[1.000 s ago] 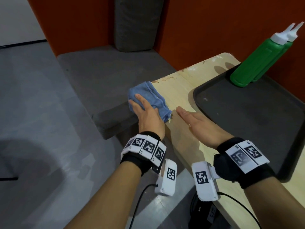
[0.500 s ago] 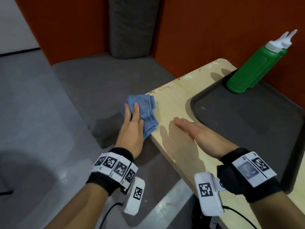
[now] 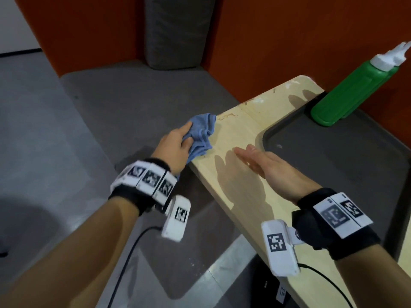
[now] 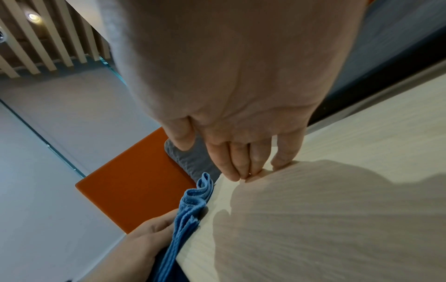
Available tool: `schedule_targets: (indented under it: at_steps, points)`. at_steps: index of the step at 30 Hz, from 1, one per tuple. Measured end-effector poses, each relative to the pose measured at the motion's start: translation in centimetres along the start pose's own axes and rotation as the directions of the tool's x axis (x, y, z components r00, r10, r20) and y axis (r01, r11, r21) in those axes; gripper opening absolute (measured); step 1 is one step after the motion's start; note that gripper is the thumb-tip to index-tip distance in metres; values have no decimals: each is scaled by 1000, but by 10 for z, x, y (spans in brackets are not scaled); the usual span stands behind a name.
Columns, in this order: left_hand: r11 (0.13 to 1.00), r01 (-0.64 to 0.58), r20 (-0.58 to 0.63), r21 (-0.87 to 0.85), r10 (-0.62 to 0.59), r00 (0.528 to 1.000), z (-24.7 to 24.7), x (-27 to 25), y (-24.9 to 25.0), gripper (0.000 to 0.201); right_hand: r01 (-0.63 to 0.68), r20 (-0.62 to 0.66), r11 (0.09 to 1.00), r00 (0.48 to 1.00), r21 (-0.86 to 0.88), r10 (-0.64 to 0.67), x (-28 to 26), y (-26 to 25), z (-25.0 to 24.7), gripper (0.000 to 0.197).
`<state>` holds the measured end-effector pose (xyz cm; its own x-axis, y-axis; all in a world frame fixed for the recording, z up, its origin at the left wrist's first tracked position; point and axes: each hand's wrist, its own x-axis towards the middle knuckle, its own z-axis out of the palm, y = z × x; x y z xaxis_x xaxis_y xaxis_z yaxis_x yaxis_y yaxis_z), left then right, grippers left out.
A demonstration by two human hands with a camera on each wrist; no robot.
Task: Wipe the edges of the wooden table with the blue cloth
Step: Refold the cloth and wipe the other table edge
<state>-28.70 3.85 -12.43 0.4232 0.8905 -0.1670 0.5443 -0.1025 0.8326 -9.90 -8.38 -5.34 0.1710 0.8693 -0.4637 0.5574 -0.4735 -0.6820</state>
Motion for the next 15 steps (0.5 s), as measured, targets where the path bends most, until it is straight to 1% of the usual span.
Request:
schedule_targets:
  at_steps: [2, 4, 5, 8, 11, 13, 15]
  points:
    - [999, 12, 25, -32, -11, 1000, -4, 10, 1, 48, 4, 9, 1000, 1000, -18, -4, 2, 1, 2, 59]
    - [997, 16, 11, -81, -15, 1000, -2, 5, 3, 48, -3, 18, 1000, 1000, -4, 3, 2, 1, 2, 65]
    - [994, 15, -4, -110, -16, 1000, 0, -2, 2, 49, -11, 26, 1000, 1000, 19, 10, 2, 1, 2, 65]
    - [985, -26, -33, -168, 21, 999, 2, -23, -7, 51, -26, 58, 998, 998, 63, 22, 1, 3, 1, 55]
    - [990, -62, -20, -127, 60, 998, -5, -17, -10, 50, -57, 55, 994, 997, 91, 52, 0, -2, -1, 53]
    - [993, -78, 27, -86, 81, 996, -9, -2, -5, 49, -80, 22, 992, 997, 99, 78, 2, -9, -1, 54]
    - [995, -76, 92, -60, 82, 992, -11, 14, 2, 48, -59, -25, 996, 998, 63, 60, 6, -15, 2, 51]
